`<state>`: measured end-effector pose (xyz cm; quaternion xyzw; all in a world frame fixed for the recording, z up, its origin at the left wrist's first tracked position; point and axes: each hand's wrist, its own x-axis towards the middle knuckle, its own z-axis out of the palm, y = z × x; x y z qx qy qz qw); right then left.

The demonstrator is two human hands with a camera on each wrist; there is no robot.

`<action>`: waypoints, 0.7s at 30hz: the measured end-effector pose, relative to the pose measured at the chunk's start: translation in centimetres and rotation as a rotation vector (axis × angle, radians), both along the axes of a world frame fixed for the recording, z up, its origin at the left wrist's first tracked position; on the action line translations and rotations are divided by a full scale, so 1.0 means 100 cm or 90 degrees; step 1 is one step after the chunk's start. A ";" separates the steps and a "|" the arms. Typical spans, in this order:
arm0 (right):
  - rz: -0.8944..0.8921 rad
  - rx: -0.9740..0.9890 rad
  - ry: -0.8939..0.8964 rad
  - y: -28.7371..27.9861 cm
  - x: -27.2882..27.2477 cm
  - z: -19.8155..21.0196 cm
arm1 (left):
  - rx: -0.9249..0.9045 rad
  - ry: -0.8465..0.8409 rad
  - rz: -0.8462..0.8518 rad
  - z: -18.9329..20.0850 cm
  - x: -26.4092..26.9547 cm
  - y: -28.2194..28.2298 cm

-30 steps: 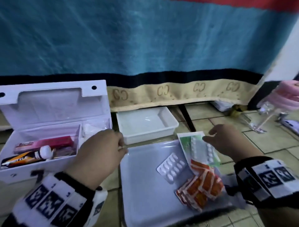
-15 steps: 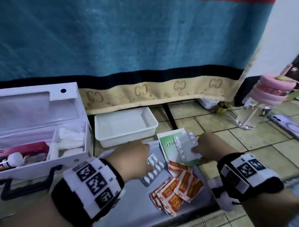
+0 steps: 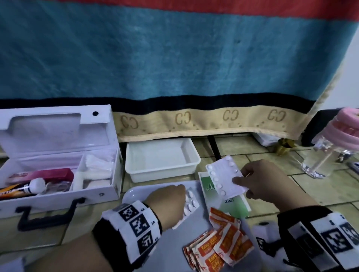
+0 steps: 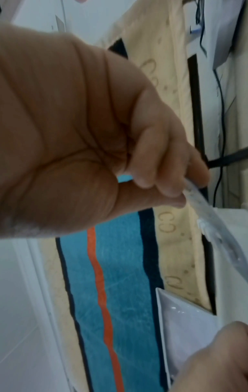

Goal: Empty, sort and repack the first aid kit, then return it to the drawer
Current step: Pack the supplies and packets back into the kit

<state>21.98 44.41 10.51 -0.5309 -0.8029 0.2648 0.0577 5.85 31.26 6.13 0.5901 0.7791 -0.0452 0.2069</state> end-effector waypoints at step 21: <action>0.336 0.296 0.152 -0.191 -0.288 0.019 | 0.503 0.019 0.506 0.057 -0.250 -0.237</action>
